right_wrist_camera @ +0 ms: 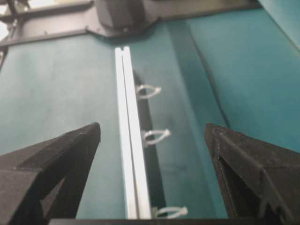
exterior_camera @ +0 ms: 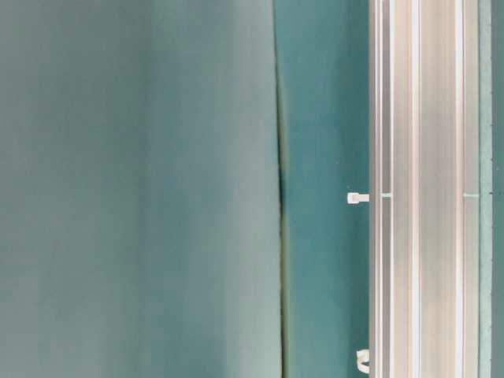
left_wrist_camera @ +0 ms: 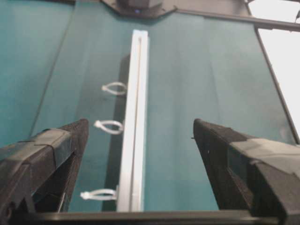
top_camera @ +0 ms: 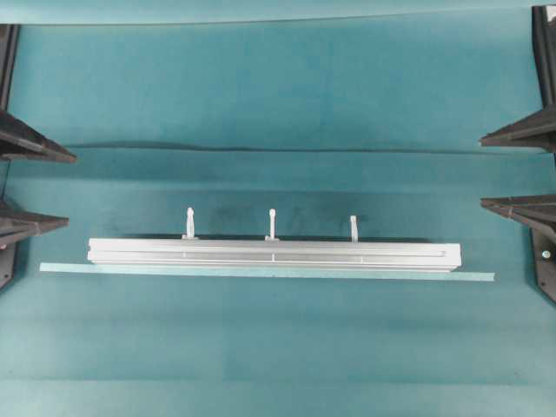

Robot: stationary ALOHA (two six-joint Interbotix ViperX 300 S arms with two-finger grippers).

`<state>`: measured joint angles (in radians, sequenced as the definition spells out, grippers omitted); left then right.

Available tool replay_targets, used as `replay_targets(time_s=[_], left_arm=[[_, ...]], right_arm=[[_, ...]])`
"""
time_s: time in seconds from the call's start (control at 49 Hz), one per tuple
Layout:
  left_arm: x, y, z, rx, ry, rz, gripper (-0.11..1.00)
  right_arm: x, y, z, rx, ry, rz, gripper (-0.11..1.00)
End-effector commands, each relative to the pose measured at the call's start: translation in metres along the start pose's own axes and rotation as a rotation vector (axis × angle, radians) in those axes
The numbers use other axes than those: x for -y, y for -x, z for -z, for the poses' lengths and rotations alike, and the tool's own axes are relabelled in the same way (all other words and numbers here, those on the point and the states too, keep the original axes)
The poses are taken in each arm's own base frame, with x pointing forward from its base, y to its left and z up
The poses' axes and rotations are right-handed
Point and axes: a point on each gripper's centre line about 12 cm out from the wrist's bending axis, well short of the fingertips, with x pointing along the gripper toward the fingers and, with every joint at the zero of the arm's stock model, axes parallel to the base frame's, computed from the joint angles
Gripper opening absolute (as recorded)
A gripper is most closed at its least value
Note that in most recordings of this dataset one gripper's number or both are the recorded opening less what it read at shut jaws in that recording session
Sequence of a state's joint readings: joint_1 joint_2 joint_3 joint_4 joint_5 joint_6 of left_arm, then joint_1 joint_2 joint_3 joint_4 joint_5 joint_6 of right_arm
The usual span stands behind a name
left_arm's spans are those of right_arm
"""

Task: Lift the large metal rail with both hands.

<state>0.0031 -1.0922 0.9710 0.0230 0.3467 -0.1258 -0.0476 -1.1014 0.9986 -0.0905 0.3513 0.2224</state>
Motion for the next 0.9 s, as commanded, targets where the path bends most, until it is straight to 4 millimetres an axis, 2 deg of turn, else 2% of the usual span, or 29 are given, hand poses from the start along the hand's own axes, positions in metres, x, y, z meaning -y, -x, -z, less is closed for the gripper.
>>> replay_targets(time_s=[0.0,0.877], left_arm=[[0.0008,0.0011,-0.0097,0.024,0.003,0.002,0.96],[0.0002,0.0025,-0.0044,-0.003,0.005,-0.002,0.96]], right_arm=[[0.0001,-0.0002,-0.0009,-0.003,-0.016,0.002,0.94],[0.0014,0.001,0.0046,-0.028,-0.018,0.009,0.93]])
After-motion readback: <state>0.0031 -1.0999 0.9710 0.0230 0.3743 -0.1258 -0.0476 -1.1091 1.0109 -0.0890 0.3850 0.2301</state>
